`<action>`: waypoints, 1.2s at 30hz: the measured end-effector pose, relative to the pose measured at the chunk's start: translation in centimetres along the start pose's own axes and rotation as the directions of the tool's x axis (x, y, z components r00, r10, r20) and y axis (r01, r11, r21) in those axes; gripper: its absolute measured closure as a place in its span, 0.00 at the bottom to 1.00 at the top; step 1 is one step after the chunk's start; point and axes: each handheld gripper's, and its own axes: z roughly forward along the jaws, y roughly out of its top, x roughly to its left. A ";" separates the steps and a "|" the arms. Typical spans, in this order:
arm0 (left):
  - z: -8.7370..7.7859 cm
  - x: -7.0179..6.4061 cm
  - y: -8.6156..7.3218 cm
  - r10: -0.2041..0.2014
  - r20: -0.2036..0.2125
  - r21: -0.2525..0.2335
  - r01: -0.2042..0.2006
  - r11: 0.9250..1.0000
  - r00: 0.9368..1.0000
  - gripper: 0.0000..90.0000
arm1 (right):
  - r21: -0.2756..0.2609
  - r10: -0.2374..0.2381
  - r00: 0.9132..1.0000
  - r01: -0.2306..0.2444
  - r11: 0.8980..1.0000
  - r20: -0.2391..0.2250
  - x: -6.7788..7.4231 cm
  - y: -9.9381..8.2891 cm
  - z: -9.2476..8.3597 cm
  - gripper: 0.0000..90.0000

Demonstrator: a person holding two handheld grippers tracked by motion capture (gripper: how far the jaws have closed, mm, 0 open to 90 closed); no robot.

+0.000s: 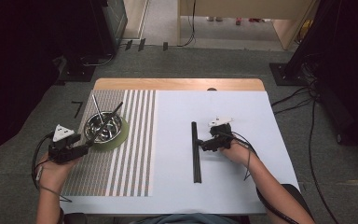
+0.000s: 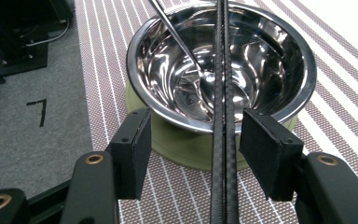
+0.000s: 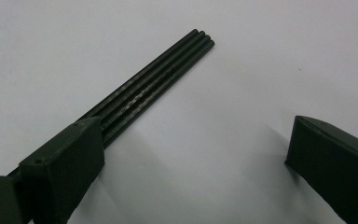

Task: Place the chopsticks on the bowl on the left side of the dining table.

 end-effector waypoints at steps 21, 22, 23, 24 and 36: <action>0.0 1.4 -0.5 -0.067 -0.036 -0.011 0.067 0.998 0.997 0.49 | 0.001 0.002 1.000 -0.002 1.000 0.000 0.0 0.0 0.0 0.04; 0.0 1.5 -0.6 -0.070 -0.039 -0.010 0.070 0.998 0.997 0.49 | 0.001 0.002 1.000 -0.002 1.000 0.000 0.0 0.0 0.0 0.04; 0.0 1.5 -0.6 -0.073 -0.040 -0.010 0.073 0.997 0.996 0.49 | 0.001 0.002 1.000 -0.002 1.000 0.000 0.0 0.0 0.0 0.04; 0.0 1.6 -0.6 -0.076 -0.041 -0.012 0.075 0.997 0.996 0.49 | 0.001 0.003 1.000 -0.003 1.000 0.000 0.0 0.0 0.0 0.04; 0.0 2.1 -0.7 -0.114 -0.055 -0.028 0.113 0.993 0.992 0.57 | 0.000 0.001 1.000 -0.001 1.000 0.000 0.0 0.0 0.0 0.04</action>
